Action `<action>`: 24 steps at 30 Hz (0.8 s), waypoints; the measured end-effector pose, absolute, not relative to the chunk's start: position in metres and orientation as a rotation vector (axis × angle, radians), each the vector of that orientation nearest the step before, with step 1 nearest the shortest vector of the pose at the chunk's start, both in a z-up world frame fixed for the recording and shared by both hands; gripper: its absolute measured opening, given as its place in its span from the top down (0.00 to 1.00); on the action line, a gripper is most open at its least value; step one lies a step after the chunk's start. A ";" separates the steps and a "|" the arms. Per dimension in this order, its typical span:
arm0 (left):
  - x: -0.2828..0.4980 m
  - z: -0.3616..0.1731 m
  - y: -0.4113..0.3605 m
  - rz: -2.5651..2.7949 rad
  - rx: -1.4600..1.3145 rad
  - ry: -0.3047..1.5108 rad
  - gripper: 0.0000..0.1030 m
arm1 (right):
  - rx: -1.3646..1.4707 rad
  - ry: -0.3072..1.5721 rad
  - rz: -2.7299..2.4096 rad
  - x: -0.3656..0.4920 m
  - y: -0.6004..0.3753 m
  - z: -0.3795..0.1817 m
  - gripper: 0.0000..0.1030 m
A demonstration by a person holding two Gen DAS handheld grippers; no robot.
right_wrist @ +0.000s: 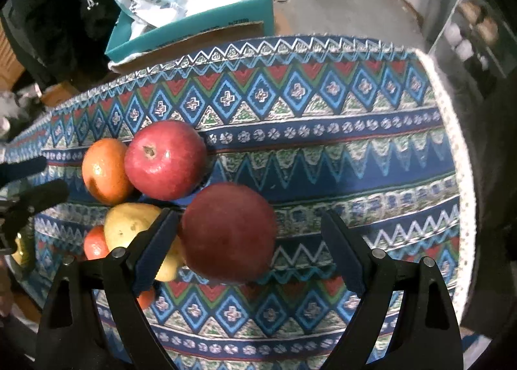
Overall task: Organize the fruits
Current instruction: 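Grasp an orange with the left tool while the right tool grasps a red apple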
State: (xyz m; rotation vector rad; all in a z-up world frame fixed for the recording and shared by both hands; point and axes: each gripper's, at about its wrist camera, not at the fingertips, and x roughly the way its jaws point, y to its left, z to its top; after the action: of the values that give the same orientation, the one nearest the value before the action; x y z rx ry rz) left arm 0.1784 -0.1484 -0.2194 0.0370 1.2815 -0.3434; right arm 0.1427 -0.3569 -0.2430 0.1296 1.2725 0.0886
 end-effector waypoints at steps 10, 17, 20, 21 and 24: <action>0.195 -0.239 -0.166 -0.372 0.003 1.330 0.13 | 0.176 1.339 0.096 0.142 -0.359 -0.276 0.14; 0.202 -0.258 -0.169 -0.374 -0.017 1.369 0.13 | 0.221 1.346 0.137 0.144 -0.360 -0.281 0.21; 0.206 -0.264 -0.169 -0.390 -0.037 1.379 0.13 | 0.240 1.343 0.166 0.148 -0.354 -0.282 0.31; 0.206 -0.265 -0.168 -0.398 -0.046 1.376 0.13 | 0.233 1.341 0.167 0.148 -0.352 -0.282 0.31; 0.209 -0.267 -0.169 -0.413 -0.067 1.371 0.13 | 0.227 1.329 0.172 0.151 -0.350 -0.281 0.32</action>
State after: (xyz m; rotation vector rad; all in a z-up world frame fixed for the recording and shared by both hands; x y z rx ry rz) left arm 0.2085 -0.1685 -0.2667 -0.0670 1.3715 -0.4134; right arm 0.1506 -0.3495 -0.2811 0.2266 1.3293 0.1717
